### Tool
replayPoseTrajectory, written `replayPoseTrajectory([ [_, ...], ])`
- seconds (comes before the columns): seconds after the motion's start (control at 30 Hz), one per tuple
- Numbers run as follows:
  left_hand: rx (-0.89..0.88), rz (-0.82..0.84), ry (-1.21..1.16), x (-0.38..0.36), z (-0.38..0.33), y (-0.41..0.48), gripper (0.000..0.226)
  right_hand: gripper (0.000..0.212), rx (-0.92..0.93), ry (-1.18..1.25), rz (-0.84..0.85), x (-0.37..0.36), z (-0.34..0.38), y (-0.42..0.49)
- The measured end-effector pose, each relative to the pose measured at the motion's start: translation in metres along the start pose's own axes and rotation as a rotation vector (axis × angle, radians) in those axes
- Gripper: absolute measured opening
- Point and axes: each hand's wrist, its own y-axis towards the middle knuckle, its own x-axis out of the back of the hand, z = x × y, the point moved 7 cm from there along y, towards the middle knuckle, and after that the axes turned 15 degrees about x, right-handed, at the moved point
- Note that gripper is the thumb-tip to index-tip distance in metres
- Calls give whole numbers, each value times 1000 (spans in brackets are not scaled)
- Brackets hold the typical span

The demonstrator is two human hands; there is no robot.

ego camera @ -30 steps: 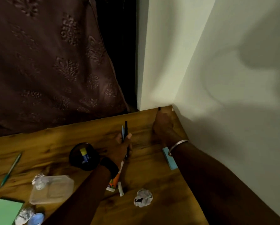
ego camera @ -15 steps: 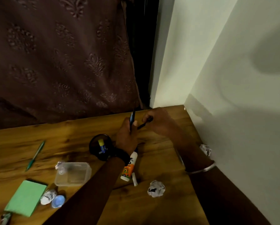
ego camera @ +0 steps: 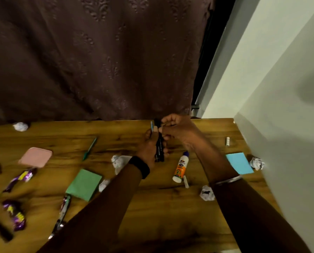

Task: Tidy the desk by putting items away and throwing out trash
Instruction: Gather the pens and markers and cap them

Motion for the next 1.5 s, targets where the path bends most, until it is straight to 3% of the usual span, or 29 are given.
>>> replayPoseTrajectory([
  [0.17, -84, -132, 95, 61, -23, -37, 31, 4, -8, -89, -108, -40, -12, -1],
  [0.3, -69, -272, -16, 104, -30, -54, 39, 8, -40, -136, -151, -54, -28, -4],
  [0.4, -129, -304, -75, 129, -39, -64, 32, 9, -33, -109, -120, -74, -35, 0],
  [0.57, -178, -482, 6, 182, -55, -79, 29, 12, 40, -139, 64, -135, -42, 22],
  [0.7, -164, -651, 36, 224, -66, -87, 30, 15, 231, -367, 285, -186, -37, 52],
  [0.83, -91, -770, -11, 271, -58, -100, 27, 27, 296, -602, 480, -256, -54, 76],
  [1.07, -36, -809, -84, 319, -53, -108, 18, 45, 336, -1003, 747, -335, -85, 97],
  [1.2, -25, -803, -105, 350, -57, -112, 28, 32, 304, -1101, 781, -352, -92, 104],
  [1.27, -36, -805, -114, 364, -58, -116, 33, 28, 303, -1074, 756, -357, -90, 106],
  [1.37, -66, -789, -150, 379, -57, -120, 32, 5, 230, -767, 593, -365, -80, 107],
  [1.5, -103, -763, -162, 386, -63, -127, 31, 11, 82, -371, 577, -406, -57, 83],
])
